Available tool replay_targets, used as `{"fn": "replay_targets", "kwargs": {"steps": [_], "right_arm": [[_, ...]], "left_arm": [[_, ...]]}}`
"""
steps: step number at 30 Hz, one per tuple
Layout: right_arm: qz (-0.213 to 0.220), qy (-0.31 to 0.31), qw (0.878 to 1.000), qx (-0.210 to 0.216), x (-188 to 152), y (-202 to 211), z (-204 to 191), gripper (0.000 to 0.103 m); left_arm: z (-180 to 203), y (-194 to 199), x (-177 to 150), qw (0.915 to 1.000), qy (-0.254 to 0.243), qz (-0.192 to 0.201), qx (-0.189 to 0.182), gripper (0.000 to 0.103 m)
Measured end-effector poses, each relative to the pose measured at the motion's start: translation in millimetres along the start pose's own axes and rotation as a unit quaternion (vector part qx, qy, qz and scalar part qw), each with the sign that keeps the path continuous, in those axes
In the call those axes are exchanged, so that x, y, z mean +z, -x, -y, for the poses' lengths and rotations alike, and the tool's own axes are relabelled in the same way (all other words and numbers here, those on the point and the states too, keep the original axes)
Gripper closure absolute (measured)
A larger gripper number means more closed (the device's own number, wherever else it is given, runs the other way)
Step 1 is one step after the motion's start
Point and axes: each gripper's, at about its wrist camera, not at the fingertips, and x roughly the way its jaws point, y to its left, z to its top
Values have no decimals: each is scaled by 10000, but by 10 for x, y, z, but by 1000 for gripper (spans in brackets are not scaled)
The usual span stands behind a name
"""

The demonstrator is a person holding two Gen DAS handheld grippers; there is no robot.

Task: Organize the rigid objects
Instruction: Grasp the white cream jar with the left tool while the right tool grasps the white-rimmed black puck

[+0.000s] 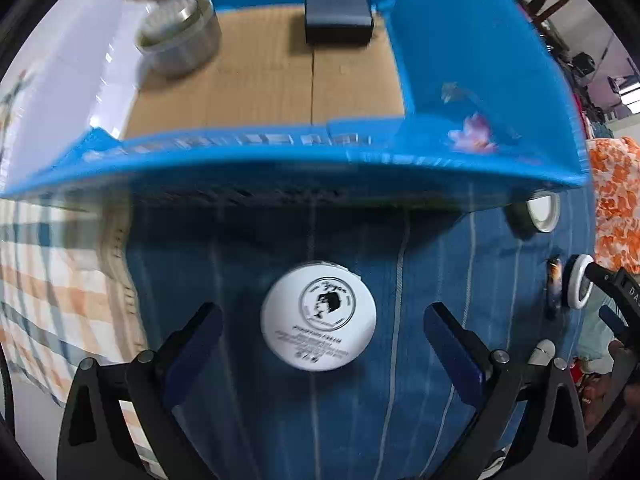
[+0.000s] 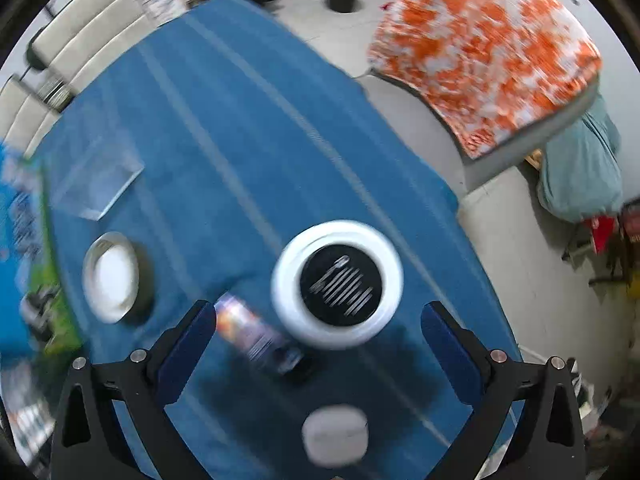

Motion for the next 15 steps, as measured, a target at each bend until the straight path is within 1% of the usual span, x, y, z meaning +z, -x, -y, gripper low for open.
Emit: {"fn": "replay_targets", "kwargs": {"steps": [2, 5, 7, 8, 10, 11, 15], "right_arm": [[-66, -163, 9998, 11, 62, -128, 53, 0], [-302, -390, 9987, 144, 114, -330, 92, 0], [-399, -499, 9977, 213, 128, -438, 117, 8], [-408, -510, 9977, 179, 132, -468, 125, 9], [-178, -357, 9992, 93, 142, -440, 76, 18], [-109, -306, 9994, 72, 139, -420, 53, 26], [39, 45, 9999, -115, 113, -355, -33, 26]], "left_arm": [[27, -121, -3, 9999, 92, -106, 35, 0], [42, -278, -24, 9994, 255, -251, 25, 0], [48, -350, -54, 9990, 347, -292, 55, 0], [56, -362, -68, 9990, 370, -247, 104, 0], [62, -367, -85, 9989, 405, -205, 122, 0], [70, -367, -95, 9989, 410, -192, 126, 0], [75, -367, -173, 9989, 418, -178, 151, 0]]}}
